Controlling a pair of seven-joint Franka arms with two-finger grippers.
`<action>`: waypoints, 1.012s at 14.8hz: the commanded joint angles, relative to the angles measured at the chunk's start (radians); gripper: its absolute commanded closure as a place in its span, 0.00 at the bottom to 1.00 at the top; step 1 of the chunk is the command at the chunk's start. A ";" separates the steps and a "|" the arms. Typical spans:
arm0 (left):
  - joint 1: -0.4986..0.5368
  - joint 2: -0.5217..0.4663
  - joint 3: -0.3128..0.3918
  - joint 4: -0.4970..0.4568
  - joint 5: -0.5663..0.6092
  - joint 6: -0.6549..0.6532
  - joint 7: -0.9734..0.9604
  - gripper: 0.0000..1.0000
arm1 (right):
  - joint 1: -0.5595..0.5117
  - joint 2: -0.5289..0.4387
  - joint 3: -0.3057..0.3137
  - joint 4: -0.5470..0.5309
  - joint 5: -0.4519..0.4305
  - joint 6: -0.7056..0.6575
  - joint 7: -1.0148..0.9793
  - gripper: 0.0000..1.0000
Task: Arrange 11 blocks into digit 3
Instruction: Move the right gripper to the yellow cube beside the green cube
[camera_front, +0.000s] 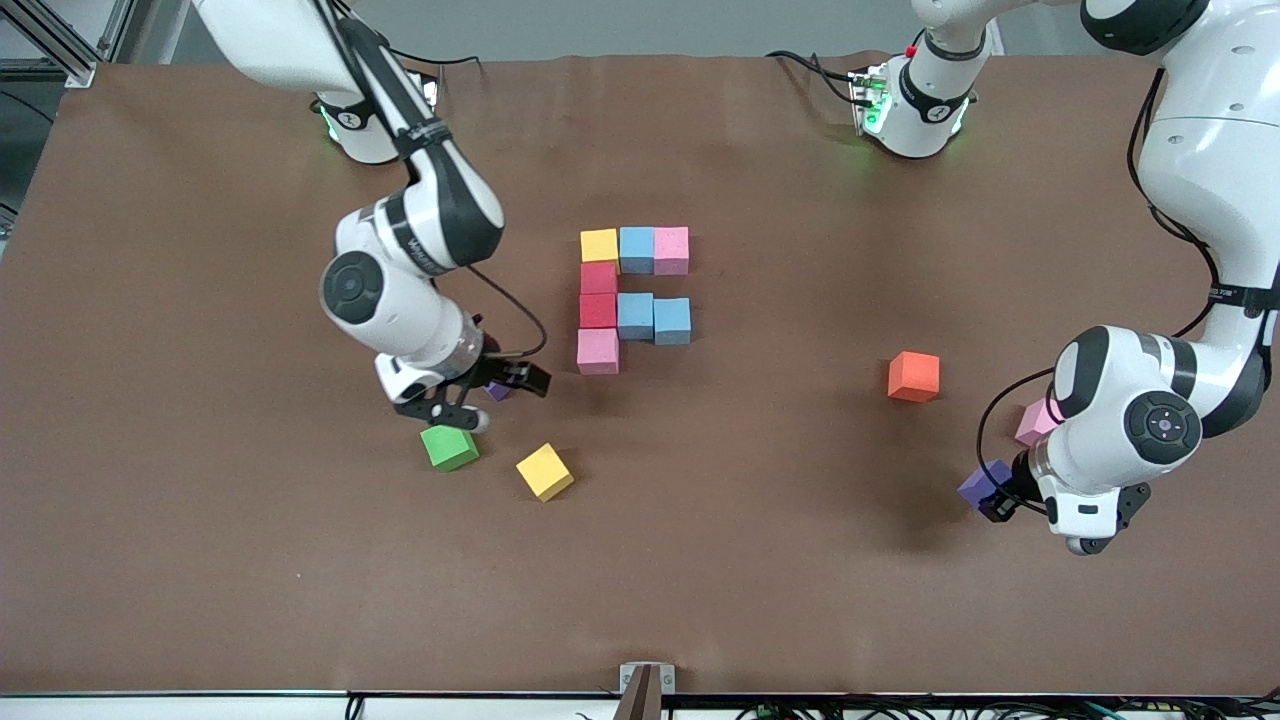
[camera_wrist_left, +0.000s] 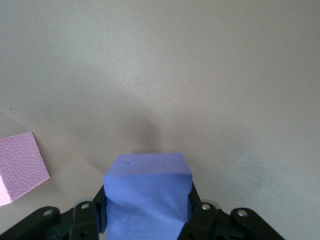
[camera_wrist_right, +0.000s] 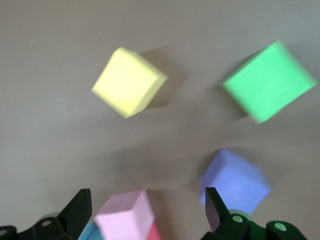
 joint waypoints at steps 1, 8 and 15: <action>-0.001 -0.010 0.002 -0.005 -0.010 -0.011 0.021 0.52 | -0.014 -0.024 -0.054 -0.018 -0.103 -0.031 0.000 0.00; -0.003 -0.010 0.002 -0.005 -0.010 -0.011 0.021 0.52 | -0.018 0.116 -0.059 0.260 -0.167 -0.193 0.355 0.00; -0.009 -0.008 0.002 -0.005 -0.010 -0.011 0.018 0.52 | 0.031 0.385 -0.059 0.624 -0.171 -0.304 0.667 0.00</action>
